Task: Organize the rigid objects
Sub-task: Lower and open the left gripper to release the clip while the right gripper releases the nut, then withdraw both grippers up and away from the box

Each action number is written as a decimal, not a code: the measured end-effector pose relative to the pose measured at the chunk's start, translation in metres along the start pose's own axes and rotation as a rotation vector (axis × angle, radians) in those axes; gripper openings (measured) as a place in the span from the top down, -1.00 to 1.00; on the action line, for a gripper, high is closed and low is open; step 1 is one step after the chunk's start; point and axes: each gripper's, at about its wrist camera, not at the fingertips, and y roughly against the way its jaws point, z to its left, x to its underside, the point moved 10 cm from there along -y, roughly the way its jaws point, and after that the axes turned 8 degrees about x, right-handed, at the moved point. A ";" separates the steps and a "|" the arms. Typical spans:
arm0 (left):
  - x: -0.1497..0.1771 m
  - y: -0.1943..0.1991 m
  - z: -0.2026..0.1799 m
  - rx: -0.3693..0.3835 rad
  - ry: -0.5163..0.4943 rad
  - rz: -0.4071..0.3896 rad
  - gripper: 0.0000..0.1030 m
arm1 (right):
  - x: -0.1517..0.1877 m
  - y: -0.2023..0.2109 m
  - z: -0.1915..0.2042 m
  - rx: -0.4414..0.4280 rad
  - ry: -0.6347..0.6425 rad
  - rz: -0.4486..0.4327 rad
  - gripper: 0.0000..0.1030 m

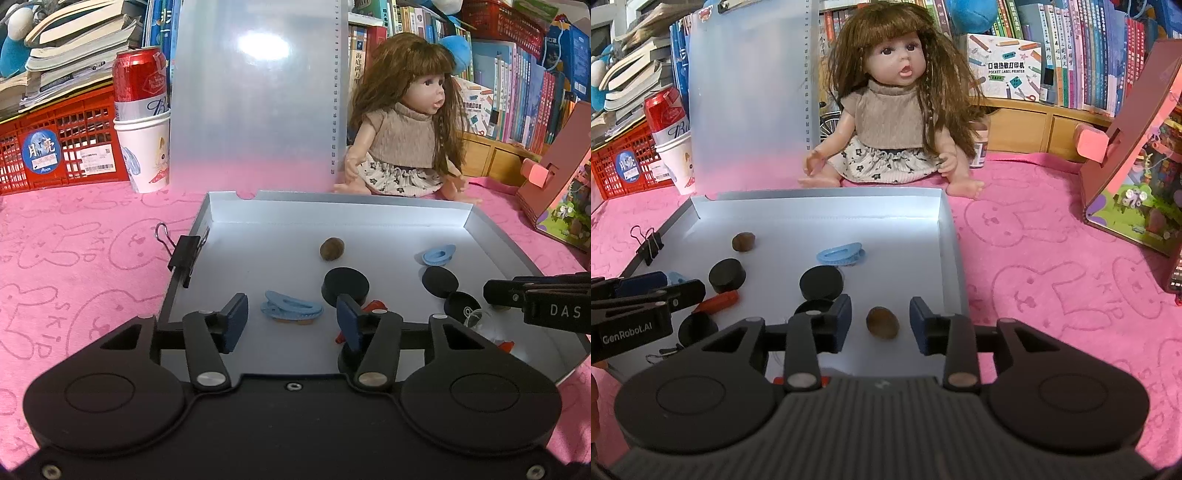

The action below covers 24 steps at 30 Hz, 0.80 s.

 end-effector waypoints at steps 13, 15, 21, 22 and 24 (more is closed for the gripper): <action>-0.004 0.009 -0.001 -0.002 -0.004 -0.028 -0.42 | -0.005 0.011 0.001 0.011 0.011 -0.037 -0.41; -0.005 0.011 -0.002 -0.002 -0.006 -0.030 -0.43 | -0.006 0.013 0.002 0.011 0.011 -0.043 -0.47; -0.007 0.016 -0.003 -0.001 -0.014 -0.039 -0.51 | -0.008 0.017 0.002 0.010 0.011 -0.057 -0.65; -0.007 0.016 -0.003 -0.003 -0.016 -0.040 -0.52 | -0.008 0.017 0.002 0.011 0.010 -0.058 -0.66; -0.007 0.018 -0.003 -0.007 -0.020 -0.041 -0.52 | -0.008 0.018 0.001 0.014 0.007 -0.057 -0.68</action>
